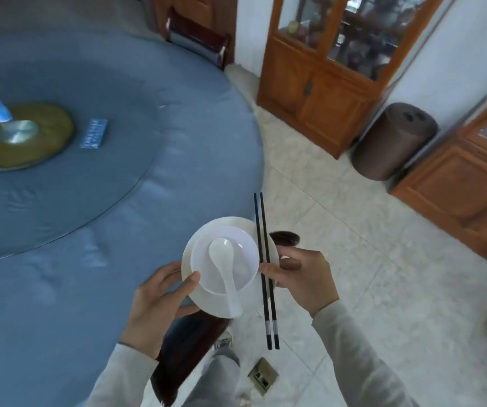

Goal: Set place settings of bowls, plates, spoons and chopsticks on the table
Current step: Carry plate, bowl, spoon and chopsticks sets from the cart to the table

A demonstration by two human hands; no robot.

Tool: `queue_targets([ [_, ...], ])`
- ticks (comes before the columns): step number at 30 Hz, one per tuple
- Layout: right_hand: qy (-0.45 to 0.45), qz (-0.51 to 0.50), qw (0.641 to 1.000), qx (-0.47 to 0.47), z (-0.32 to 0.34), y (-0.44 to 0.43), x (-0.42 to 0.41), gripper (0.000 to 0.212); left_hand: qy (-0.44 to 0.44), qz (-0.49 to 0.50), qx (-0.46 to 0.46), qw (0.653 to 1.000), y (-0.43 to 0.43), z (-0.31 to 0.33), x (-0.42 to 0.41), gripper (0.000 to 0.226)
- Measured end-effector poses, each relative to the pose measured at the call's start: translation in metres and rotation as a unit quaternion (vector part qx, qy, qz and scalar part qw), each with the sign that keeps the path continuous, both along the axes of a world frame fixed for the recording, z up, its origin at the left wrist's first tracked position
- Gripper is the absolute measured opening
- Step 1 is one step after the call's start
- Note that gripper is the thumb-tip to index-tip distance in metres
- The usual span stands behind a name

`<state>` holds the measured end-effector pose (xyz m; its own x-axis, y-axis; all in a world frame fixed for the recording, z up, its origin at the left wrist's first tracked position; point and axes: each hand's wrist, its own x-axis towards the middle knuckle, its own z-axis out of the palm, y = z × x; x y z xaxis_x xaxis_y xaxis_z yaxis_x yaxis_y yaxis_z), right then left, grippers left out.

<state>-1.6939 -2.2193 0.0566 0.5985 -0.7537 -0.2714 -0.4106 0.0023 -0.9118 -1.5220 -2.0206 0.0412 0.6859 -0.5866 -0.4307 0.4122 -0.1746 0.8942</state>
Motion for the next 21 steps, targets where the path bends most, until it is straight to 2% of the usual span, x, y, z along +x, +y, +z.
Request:
queue_targets([
  [6,0.007,0.079,0.996,0.033,-0.012,-0.039,0.093,0.030,0.034,0.083,-0.006,0.996,-0.010,-0.015,0.054,0.034],
  [12,0.053,0.167,0.984,0.025,-0.051,-0.060,0.168,0.033,0.093,0.177,0.012,0.980,-0.016,-0.053,0.089,0.027],
  [21,0.133,0.274,0.951,0.057,-0.123,-0.075,0.250,0.030,0.153,0.290,0.042,0.944,-0.022,-0.115,0.097,0.025],
])
